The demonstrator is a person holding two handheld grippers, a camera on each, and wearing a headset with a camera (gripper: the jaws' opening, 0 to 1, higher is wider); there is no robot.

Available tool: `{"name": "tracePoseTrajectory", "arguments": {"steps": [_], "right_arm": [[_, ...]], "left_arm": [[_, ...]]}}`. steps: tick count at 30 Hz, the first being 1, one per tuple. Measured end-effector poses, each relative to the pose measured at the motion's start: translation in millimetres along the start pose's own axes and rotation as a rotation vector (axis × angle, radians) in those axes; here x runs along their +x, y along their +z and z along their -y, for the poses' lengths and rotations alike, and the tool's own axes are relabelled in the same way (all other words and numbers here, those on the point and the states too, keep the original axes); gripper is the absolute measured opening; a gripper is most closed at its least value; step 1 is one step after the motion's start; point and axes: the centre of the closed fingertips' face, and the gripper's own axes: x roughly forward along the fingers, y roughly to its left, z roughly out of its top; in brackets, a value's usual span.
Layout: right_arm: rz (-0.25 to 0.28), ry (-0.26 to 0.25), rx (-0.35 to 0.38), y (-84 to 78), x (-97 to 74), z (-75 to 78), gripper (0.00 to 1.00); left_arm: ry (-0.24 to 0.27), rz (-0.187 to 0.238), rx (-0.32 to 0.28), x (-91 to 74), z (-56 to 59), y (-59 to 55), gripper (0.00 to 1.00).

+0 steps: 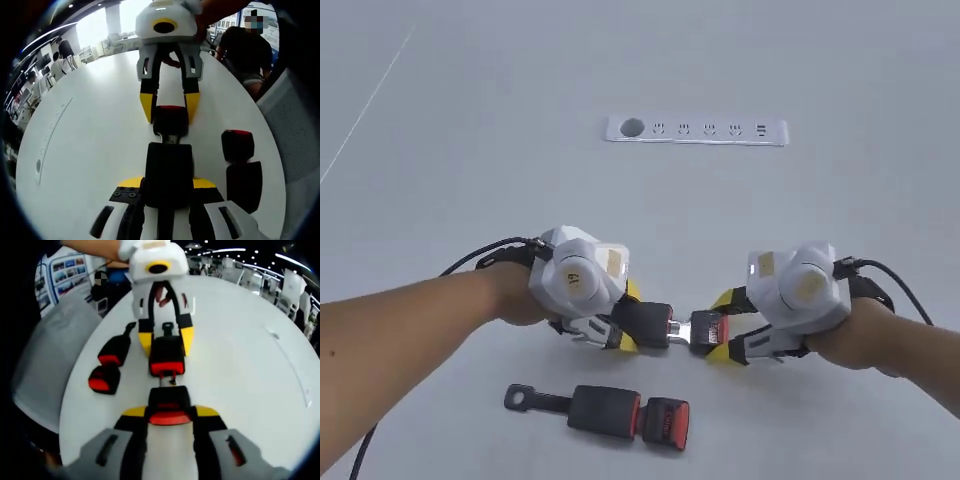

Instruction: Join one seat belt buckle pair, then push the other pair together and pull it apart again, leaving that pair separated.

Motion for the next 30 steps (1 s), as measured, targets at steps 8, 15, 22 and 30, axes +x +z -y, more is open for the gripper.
{"name": "tracePoseTrajectory", "arguments": {"steps": [8, 15, 22, 30], "right_arm": [[0.017, -0.007, 0.019, 4.0, 2.3, 1.1, 0.34], [0.034, -0.025, 0.015, 20.0, 12.4, 2.6, 0.34], [0.013, -0.043, 0.013, 23.8, 16.2, 5.2, 0.34], [-0.011, -0.040, 0.009, 22.4, 19.0, 6.8, 0.33]], "left_arm": [[0.009, -0.010, -0.017, 0.2, 0.0, 0.3, 0.35], [0.014, -0.019, -0.028, -0.5, -0.6, 0.5, 0.34], [0.013, -0.034, -0.029, -1.0, -0.9, 0.1, 0.34], [0.011, -0.030, -0.030, -1.1, -0.3, 0.7, 0.35]]}}
